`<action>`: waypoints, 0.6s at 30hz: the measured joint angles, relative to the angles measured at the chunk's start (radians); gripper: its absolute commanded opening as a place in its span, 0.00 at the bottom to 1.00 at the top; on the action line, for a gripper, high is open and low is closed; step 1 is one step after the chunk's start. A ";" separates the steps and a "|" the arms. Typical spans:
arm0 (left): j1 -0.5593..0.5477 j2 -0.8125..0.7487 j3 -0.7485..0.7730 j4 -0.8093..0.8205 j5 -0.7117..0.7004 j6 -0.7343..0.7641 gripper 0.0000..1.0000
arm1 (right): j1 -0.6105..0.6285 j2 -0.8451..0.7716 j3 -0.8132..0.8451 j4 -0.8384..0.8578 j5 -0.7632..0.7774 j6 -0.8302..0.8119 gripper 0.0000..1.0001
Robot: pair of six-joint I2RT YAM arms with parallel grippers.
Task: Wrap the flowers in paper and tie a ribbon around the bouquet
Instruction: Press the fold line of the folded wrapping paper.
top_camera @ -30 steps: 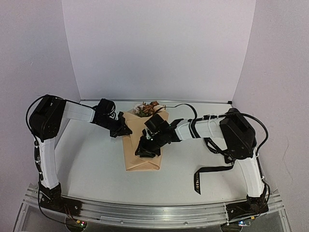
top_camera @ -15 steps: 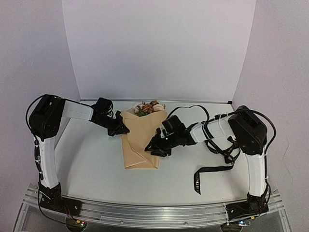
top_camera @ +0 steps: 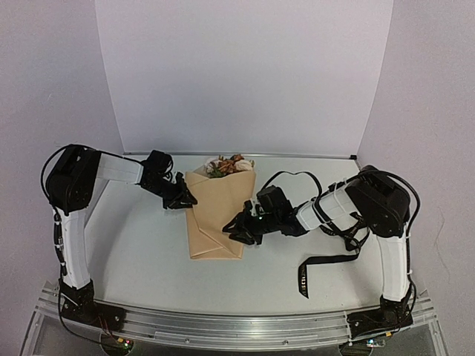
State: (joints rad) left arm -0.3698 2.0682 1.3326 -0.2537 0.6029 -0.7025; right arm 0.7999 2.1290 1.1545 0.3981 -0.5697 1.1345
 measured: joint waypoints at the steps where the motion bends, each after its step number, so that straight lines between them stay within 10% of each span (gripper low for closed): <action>1: 0.000 -0.005 0.005 -0.009 -0.005 0.003 0.32 | 0.000 0.001 -0.001 0.005 0.000 0.004 0.38; 8: -0.011 -0.149 0.015 -0.061 -0.051 0.005 0.36 | 0.000 0.013 -0.001 0.028 -0.002 0.031 0.38; 18: -0.176 -0.245 -0.109 0.068 -0.014 -0.108 0.17 | 0.000 0.015 -0.005 0.040 -0.003 0.045 0.38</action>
State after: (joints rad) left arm -0.5454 1.8230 1.2235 -0.1854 0.5888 -0.8108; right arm 0.8001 2.1445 1.1498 0.4385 -0.5732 1.1797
